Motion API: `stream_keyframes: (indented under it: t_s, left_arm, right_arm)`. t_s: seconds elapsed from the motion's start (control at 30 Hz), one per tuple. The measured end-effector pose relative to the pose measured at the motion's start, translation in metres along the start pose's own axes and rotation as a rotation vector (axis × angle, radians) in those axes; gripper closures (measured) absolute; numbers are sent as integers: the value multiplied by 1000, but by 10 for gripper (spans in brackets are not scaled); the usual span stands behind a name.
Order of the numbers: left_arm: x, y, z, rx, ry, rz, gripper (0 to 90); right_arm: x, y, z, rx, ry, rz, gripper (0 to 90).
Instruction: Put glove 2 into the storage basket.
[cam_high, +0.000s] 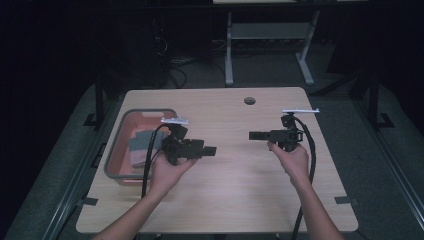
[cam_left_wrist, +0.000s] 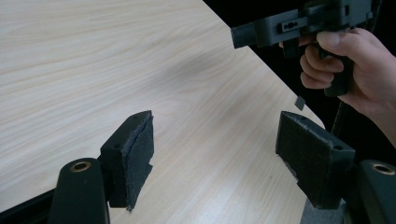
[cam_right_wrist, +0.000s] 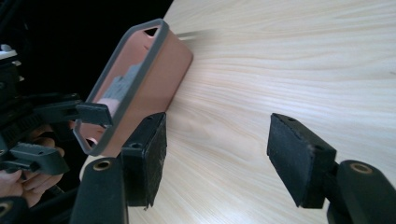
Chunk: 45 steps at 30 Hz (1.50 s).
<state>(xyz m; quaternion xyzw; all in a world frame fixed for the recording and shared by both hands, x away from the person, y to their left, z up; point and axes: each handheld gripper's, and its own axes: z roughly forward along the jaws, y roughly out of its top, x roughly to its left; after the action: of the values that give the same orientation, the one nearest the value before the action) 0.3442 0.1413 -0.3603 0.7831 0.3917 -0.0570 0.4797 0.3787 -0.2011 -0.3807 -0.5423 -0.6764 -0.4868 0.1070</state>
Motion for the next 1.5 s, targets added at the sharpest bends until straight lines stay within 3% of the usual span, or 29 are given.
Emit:
stream_keyframes:
  t_s: [0.47, 0.73, 1.0, 1.5]
  left_arm:
    - [-12, -8, 20, 21, -33, 14, 269]
    - [-12, -18, 30, 41, -29, 8, 265]
    - [-19, -25, 41, 51, -34, 32, 265]
    - [-31, -47, 55, 71, -66, 60, 265]
  right_arm:
    - [-22, -16, -18, -17, -17, 43, 359]
    - [-37, -26, -30, -33, -29, 60, 352]
    - [-49, -38, -44, -41, -41, 84, 350]
    - [-62, -63, -52, -34, -50, 98, 340]
